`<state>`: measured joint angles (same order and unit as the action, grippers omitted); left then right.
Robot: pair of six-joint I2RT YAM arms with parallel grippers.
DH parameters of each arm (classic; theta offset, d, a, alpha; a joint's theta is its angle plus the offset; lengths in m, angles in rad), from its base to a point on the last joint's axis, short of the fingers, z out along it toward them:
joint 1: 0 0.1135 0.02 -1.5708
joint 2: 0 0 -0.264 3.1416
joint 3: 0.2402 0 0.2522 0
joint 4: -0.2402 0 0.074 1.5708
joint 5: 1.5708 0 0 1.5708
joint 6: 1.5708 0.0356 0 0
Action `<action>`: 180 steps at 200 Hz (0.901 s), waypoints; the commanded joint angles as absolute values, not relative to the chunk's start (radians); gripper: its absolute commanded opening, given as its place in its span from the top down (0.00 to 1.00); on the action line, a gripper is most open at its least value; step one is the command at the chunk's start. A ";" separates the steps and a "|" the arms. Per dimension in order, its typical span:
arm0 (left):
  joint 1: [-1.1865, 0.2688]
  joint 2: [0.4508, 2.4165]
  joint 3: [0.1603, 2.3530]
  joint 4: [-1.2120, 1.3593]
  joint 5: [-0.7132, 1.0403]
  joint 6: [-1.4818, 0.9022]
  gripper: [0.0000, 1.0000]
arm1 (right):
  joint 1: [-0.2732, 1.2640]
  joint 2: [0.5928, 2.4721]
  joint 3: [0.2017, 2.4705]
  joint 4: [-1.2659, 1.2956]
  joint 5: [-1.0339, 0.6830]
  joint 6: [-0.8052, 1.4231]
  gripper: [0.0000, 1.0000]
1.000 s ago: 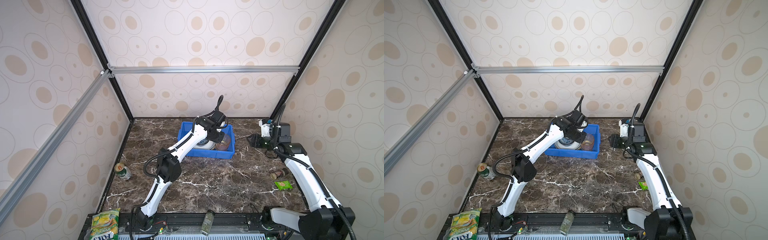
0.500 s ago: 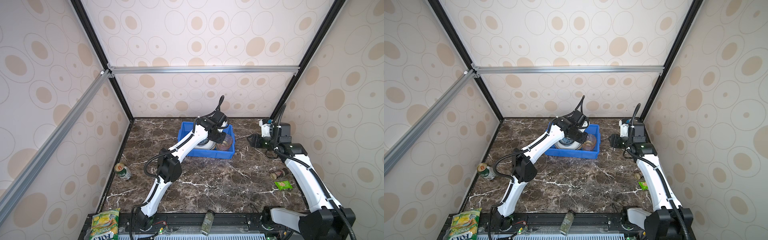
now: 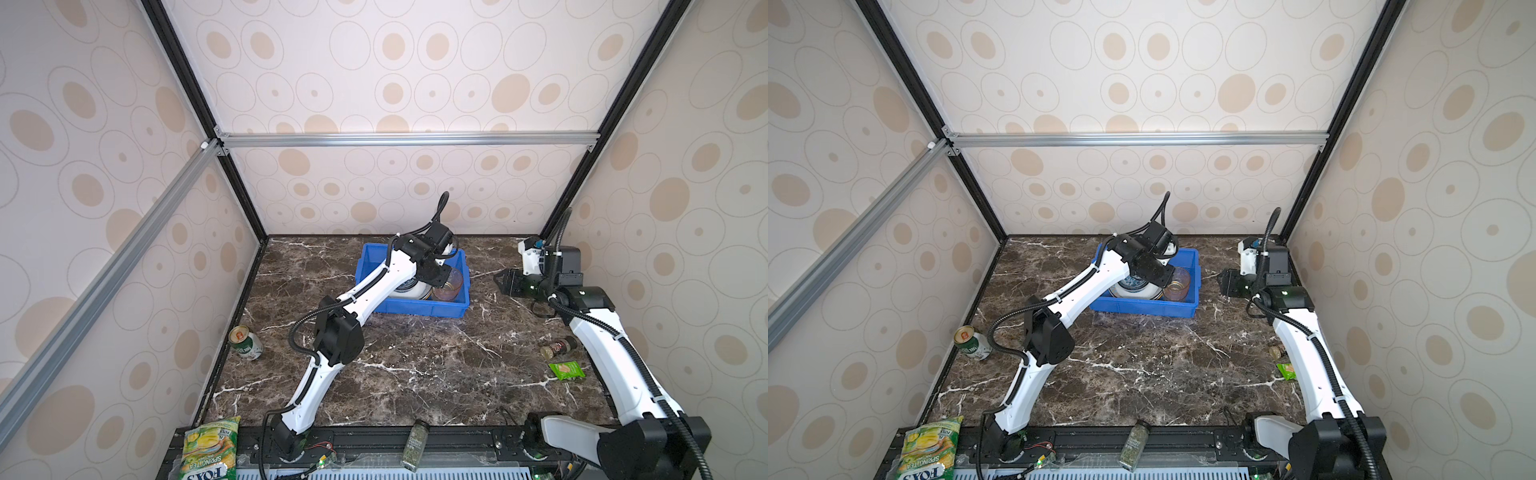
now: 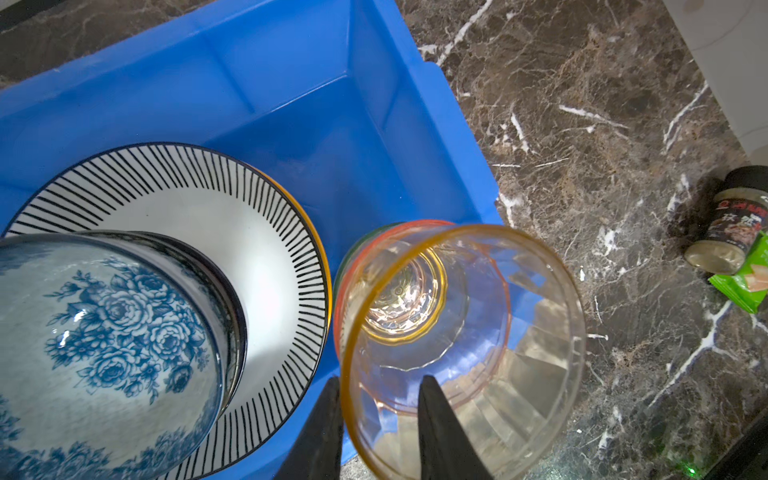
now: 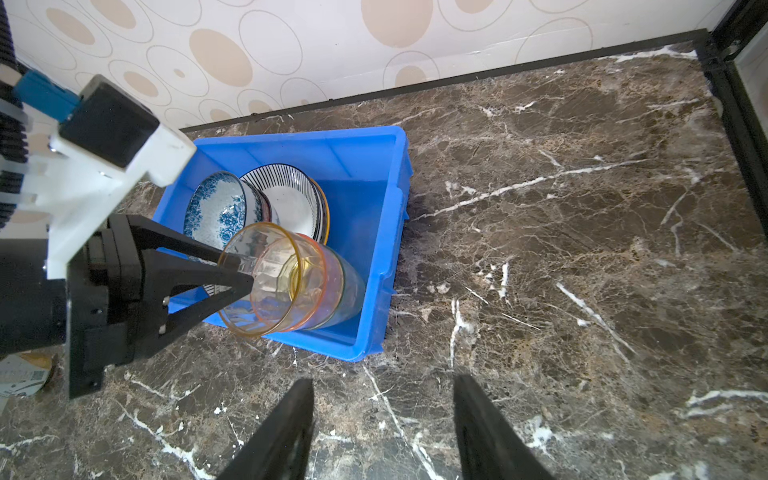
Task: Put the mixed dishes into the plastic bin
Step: 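Lower the yellow glass onto the pink glass with the left gripper, then open the left gripper and raise it away from the yellow glass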
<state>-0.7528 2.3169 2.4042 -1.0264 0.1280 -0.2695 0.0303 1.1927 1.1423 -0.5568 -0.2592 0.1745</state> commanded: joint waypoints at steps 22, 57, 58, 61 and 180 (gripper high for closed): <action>-0.760 2.300 2.400 -1.033 0.094 -0.274 0.66 | 0.024 1.166 1.149 -0.577 -0.261 0.178 0.43; -0.746 2.261 2.374 -0.997 0.089 -0.280 0.61 | 0.024 1.169 1.155 -0.578 -0.262 0.180 0.43; -0.746 2.261 2.374 -0.995 0.089 -0.281 0.61 | 0.024 1.169 1.155 -0.578 -0.262 0.180 0.43; -0.745 2.257 2.372 -0.991 0.089 -0.281 0.61 | 0.023 1.169 1.155 -0.578 -0.262 0.180 0.43; -0.701 2.133 2.333 -0.954 0.019 -0.265 0.58 | 0.023 1.177 1.203 -0.607 -0.255 0.171 0.42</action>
